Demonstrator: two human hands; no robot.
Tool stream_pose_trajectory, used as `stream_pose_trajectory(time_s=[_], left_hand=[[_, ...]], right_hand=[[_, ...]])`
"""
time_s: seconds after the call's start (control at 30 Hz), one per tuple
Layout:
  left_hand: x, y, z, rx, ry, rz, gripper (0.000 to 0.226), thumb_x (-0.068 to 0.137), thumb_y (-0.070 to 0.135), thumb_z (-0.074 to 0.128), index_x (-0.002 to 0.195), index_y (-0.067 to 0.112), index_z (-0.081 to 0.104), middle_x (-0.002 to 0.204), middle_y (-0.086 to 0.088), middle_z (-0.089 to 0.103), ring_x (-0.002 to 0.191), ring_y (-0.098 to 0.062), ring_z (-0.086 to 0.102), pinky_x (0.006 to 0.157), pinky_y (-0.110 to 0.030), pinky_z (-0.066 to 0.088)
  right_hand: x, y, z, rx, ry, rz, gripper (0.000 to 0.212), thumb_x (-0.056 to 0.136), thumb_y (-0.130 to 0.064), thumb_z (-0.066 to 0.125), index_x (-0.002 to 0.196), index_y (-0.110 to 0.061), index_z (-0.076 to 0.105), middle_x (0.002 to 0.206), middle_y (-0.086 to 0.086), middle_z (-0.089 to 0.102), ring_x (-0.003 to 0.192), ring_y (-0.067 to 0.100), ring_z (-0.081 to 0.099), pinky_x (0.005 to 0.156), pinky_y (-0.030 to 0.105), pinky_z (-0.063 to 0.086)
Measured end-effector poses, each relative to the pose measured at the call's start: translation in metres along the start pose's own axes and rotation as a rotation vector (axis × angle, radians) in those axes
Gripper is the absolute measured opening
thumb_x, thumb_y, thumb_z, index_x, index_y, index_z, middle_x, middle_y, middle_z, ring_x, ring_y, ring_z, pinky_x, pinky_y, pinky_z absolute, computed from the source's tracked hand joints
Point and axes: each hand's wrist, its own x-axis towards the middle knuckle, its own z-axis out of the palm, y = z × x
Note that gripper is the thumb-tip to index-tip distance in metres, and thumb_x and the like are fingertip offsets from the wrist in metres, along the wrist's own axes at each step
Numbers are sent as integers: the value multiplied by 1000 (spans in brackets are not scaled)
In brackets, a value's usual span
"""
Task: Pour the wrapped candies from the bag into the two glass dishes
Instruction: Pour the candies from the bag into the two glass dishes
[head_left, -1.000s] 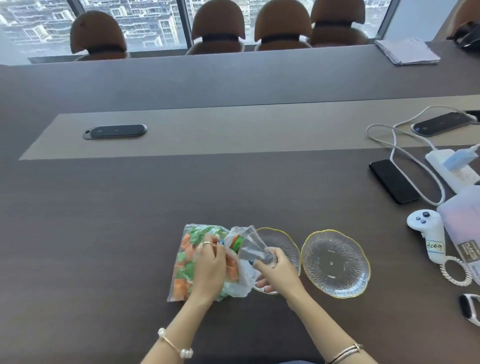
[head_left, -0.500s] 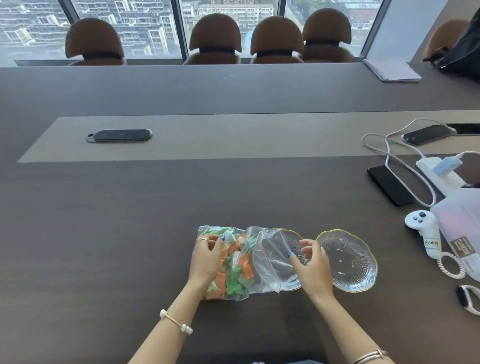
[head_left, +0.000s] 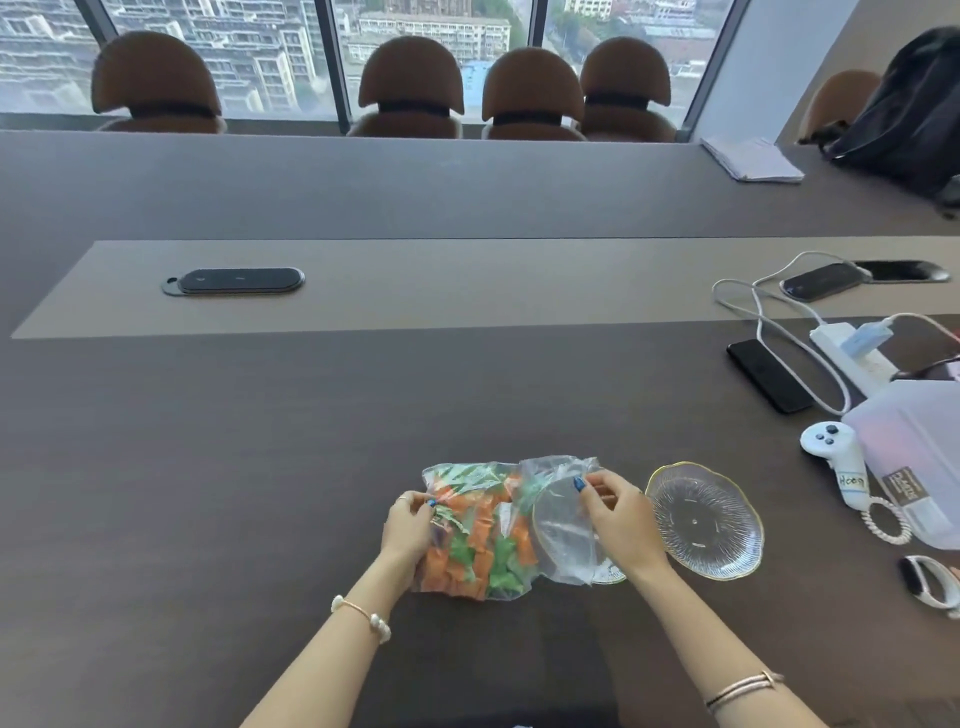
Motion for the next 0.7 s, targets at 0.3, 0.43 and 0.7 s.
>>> stream_pose_trajectory(time_s=[0.3,0.43,0.7], left_hand=[[-75,69,-11,-594,-261,140,12,93,6,46,87,10,56,70,-3,71,57,-13,67,50,-26,55],[-95,95,-8,-577,-358,198,14,93,9,46,88,13,58,61,4,67,48,-7,61,42,-20,48],[-95,107,4,-615,-303,181,22,94,10,45,84,17,64,59,6,63,36,-7,51,35,-20,42]], right_hand=[[17,31,-32,262,-33,165,13,89,-11,54,91,-9,67,67,6,68,65,16,64,73,35,50],[21,34,-39,379,-40,206,12,89,-12,55,92,-6,65,68,4,64,53,3,63,65,29,50],[24,38,-55,455,-48,226,10,89,-11,56,83,-10,65,64,5,62,60,11,59,58,23,52]])
